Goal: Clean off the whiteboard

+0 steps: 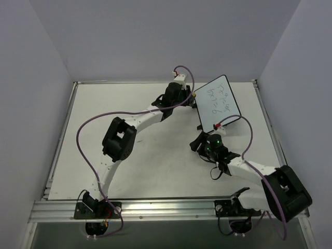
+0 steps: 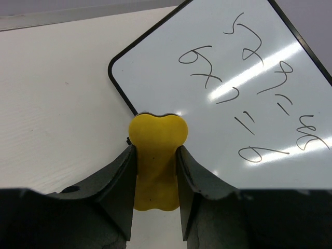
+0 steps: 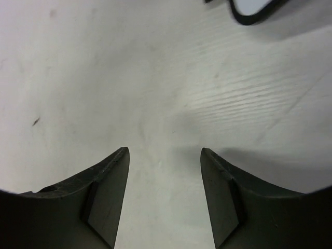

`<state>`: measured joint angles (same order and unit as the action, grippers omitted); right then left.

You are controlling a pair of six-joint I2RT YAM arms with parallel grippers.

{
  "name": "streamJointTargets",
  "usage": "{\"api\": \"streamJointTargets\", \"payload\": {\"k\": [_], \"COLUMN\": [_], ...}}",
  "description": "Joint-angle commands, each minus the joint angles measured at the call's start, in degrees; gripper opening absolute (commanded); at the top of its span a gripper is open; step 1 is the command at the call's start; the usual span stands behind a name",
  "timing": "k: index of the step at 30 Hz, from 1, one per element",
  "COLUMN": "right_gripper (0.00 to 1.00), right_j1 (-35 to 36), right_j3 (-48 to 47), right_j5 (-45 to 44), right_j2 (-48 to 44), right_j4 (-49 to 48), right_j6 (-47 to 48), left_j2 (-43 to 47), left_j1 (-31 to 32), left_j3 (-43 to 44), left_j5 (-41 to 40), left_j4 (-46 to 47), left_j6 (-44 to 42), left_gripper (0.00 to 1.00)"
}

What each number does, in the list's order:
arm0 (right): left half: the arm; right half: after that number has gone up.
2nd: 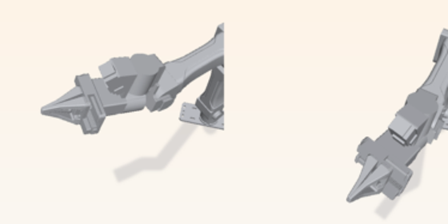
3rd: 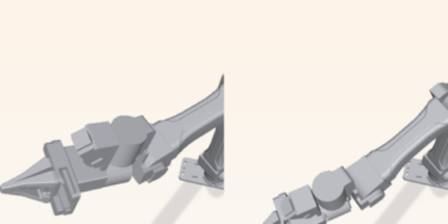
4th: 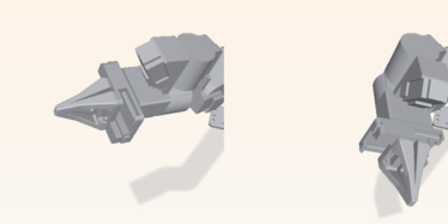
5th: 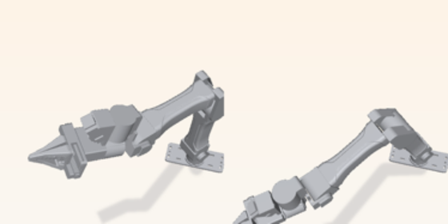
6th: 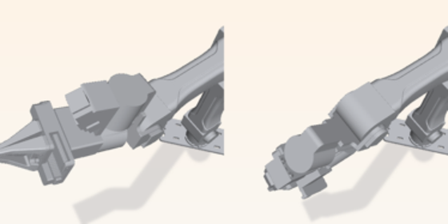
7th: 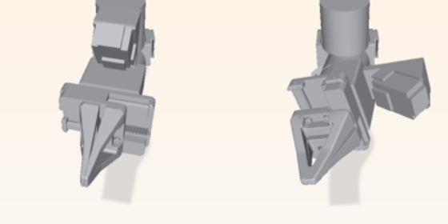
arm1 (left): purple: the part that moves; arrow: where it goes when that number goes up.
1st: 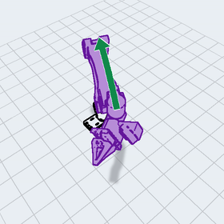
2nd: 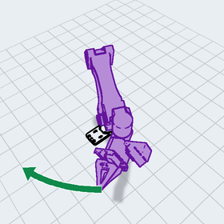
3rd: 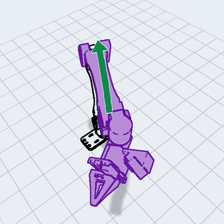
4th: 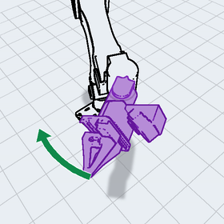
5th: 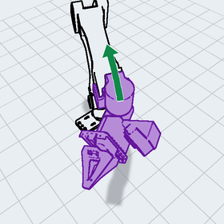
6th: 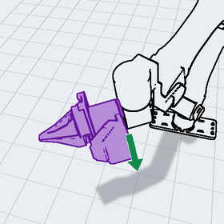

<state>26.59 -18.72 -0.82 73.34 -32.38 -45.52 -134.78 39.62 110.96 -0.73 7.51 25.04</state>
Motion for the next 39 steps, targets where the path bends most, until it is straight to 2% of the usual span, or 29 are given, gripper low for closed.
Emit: {"api": "streamJointTargets", "payload": {"k": [1, 4, 5, 7, 12, 16, 23, 32, 39], "right_gripper": [0.53, 0.52, 0.52, 0.52, 0.52, 0.53, 0.53, 0.53, 0.5], "right_j1": [4.8, 4.9, 4.7, 2.2, -12.1, -19.5, -30.3, -34.0, -38.4], "right_j3": [-6.9, -15.1, -18.0, -26.9, -40.1, -48.0, -52.4, -59.7, -61.7], "right_j5": [-7.7, -10.9, -14.6, -16.3, -10.7, -7.5, -1.9, -0.1, 13.1], "right_j2": [-9.3, -12.0, -10.7, -7.7, 4.9, 12.2, 20.0, 26.7, 31.3], "right_j4": [15.0, 19.5, 20.8, 22.6, 20.9, 20.6, 17.9, 19.2, 15.1], "right_j6": [1.7, 4.2, 7.1, 10.2, 16.7, 17.7, 17.2, 20.2, 18.8], "left_j2": [6.0, 7.7, 8.1, 9.3, 11.2, 11.8, 12.9, 12.7, 13.0], "left_j1": [-2.2, -3.1, -3.2, -3.8, -4.2, -4.5, -5.2, -6.7, -7.4], "left_j3": [-1.2, -2.7, -3.1, -3.9, -5.3, -6.6, -10.0, -11.2, -11.5], "left_j5": [0.4, 0.5, 0.5, 0.6, 0.7, 2.1, 3.5, 5.3, 6.4], "left_j4": [3.8, 4.4, 4.6, 4.7, 4.7, 5.0, 6.7, 8.0, 8.3], "left_j6": [1.3, 1.8, 1.8, 2.1, 2.7, 3.2, 4.0, 4.8, 4.8], "left_gripper": [0.02, 0.02, 0.02, 0.02, 0.02, 0.02, 0.02, 0.02, 0.02]}}
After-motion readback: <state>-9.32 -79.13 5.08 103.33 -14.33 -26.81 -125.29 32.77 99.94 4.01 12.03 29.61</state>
